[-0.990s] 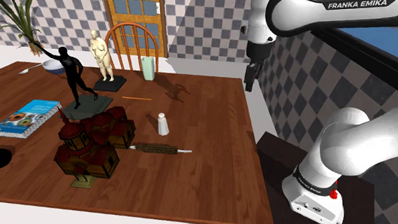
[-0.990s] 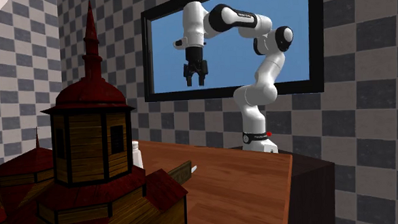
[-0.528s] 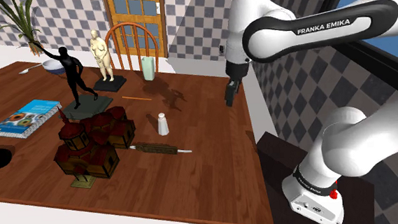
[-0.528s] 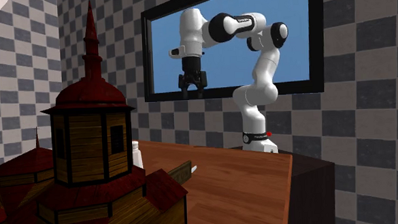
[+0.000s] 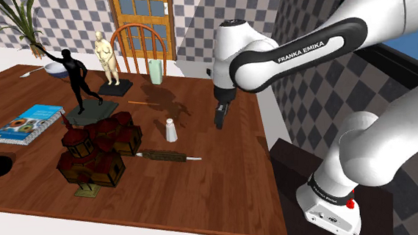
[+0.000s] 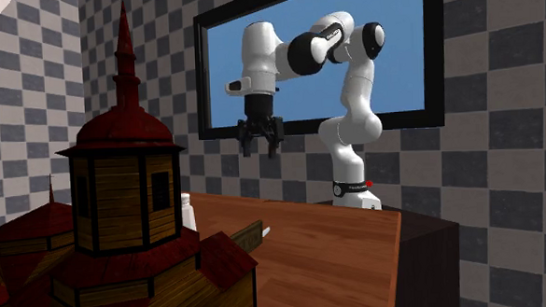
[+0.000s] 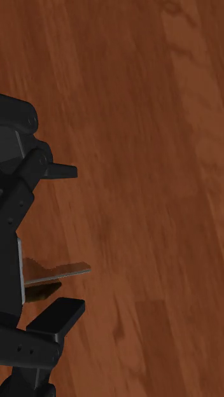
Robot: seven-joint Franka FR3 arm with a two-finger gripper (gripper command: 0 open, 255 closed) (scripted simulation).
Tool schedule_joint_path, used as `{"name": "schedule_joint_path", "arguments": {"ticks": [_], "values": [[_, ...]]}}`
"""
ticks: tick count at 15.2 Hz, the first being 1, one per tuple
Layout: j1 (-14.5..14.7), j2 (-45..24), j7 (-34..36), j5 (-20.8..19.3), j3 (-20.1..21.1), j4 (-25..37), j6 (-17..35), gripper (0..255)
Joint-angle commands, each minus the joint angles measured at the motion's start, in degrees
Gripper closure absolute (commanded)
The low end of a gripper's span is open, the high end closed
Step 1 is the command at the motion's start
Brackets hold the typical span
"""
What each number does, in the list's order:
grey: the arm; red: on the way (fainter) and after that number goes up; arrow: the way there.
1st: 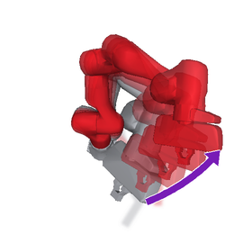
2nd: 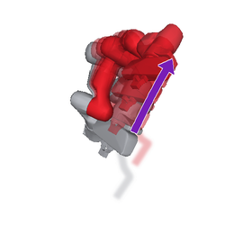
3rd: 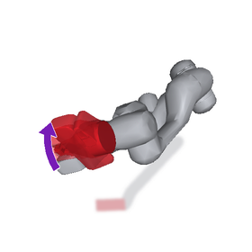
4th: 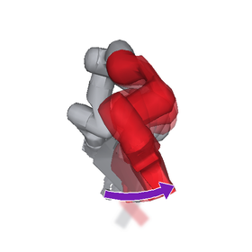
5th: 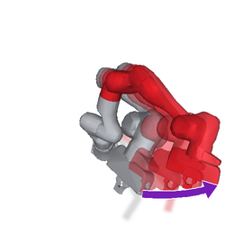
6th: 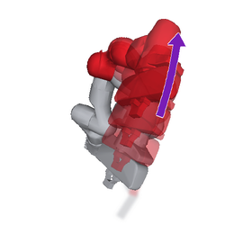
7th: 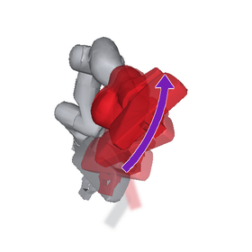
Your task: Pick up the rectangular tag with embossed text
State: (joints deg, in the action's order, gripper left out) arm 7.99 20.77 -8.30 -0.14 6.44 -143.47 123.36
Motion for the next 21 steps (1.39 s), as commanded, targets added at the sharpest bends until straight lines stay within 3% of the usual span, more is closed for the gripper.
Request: {"name": "schedule_joint_path", "arguments": {"ticks": [1,13,21], "values": [[1.0,-3.8,0.3,0.3,1.1,0.7,3.7,0],[5.6,-26.3,3.0,-3.2,6.6,10.0,19.5,0],[6.2,-31.8,4.8,-5.8,6.2,9.8,25.2,0]]}}
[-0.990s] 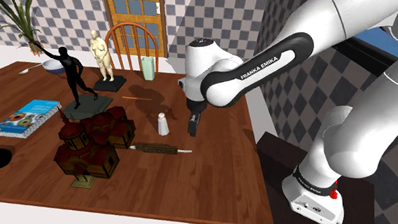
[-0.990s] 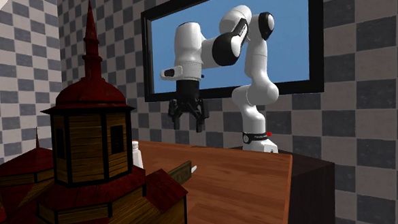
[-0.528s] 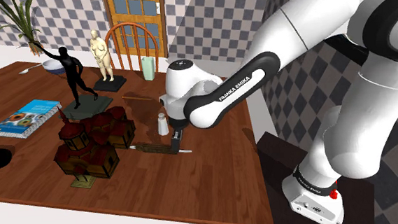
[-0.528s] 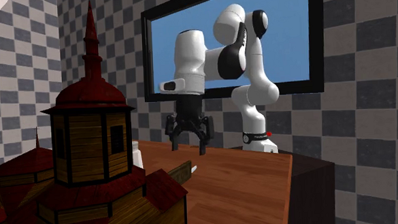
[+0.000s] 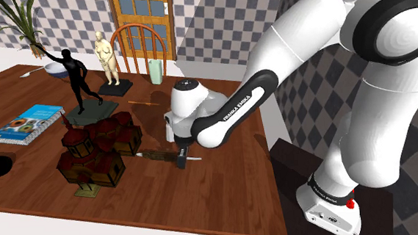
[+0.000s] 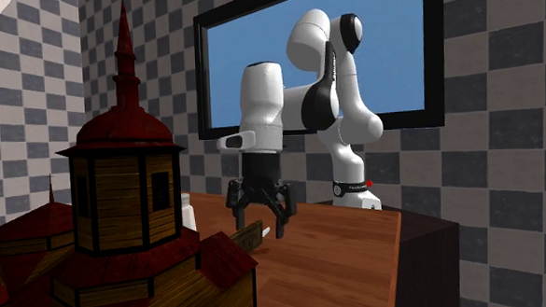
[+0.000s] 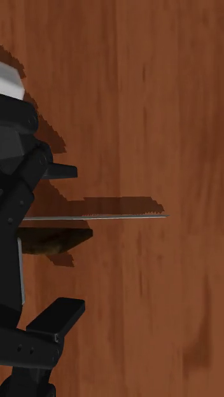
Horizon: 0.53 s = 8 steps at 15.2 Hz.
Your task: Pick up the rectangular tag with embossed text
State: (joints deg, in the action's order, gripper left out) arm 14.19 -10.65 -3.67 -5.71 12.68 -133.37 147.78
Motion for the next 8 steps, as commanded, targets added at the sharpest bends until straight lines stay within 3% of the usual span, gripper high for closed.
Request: {"name": "schedule_joint_path", "arguments": {"ticks": [1,2,3,8], "values": [[0.1,-0.8,0.3,-0.4,-0.2,-0.3,1.1,0],[0.1,-0.8,0.3,-0.4,-0.2,-0.4,1.1,0],[0.1,-0.8,0.3,-0.4,-0.1,-0.3,1.1,255],[0.1,-0.7,0.3,-0.4,-0.1,-0.3,1.0,255]]}}
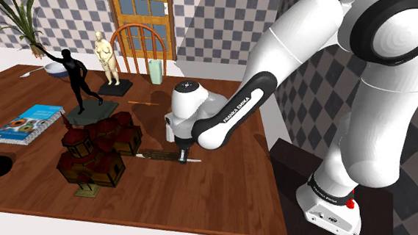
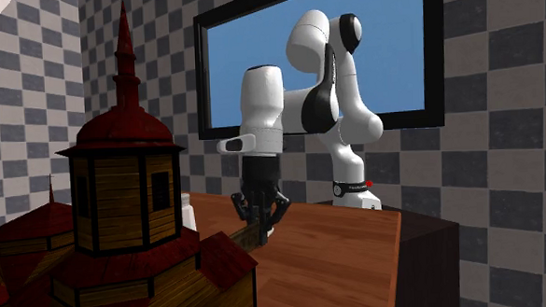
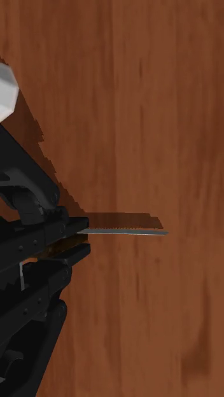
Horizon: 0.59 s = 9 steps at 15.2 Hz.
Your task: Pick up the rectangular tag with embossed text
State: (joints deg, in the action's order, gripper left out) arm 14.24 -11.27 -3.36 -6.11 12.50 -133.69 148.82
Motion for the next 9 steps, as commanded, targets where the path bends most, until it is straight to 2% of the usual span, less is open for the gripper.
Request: {"name": "schedule_joint_path", "arguments": {"ticks": [1,4,9], "values": [[0.0,0.0,0.0,0.0,0.1,-0.1,0.0,255],[0.0,-0.2,0.0,0.0,0.0,0.0,0.1,255],[-0.3,3.1,-1.2,1.6,0.6,0.4,-3.5,255]]}}
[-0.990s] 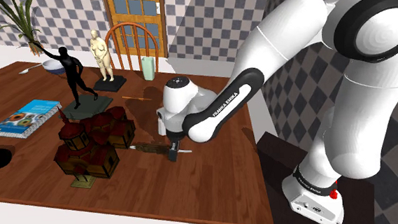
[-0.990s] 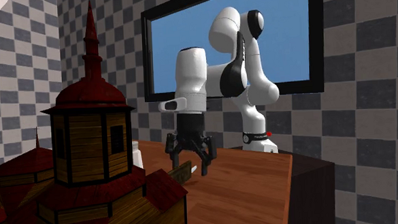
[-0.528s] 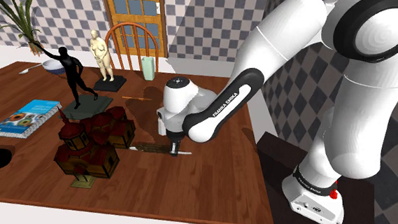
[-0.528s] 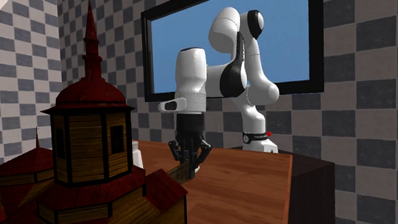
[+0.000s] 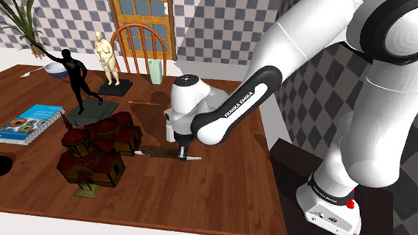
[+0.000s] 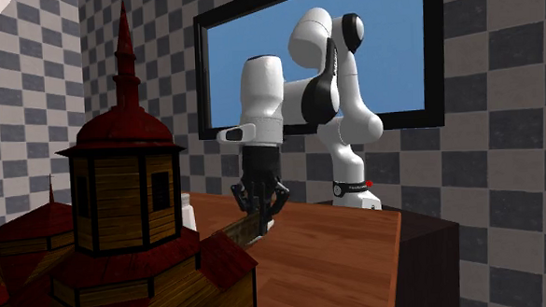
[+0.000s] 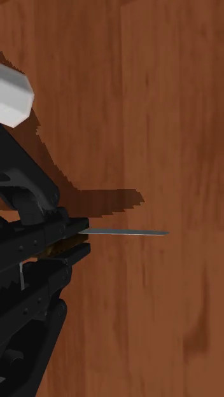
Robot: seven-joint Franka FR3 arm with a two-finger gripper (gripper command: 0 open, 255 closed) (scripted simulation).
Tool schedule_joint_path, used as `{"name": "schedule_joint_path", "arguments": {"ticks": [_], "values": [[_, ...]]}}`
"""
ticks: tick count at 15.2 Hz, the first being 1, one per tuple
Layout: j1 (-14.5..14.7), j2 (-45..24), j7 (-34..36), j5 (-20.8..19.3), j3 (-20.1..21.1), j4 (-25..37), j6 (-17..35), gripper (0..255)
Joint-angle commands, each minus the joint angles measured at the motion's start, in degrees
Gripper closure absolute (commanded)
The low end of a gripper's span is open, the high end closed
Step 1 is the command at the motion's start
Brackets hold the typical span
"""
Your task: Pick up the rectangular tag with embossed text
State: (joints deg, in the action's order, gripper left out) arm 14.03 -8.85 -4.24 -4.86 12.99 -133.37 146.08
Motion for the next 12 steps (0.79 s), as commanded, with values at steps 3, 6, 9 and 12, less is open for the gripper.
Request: {"name": "schedule_joint_path", "arguments": {"ticks": [3,6,9,12], "values": [[-0.2,2.5,-0.9,1.2,0.3,0.6,-3.0,255],[-0.3,4.2,-1.5,2.0,0.4,1.1,-5.2,255],[-0.4,5.9,-2.0,2.7,0.5,1.8,-7.5,255],[-0.4,6.5,-2.2,2.9,0.5,2.1,-8.3,255]]}}
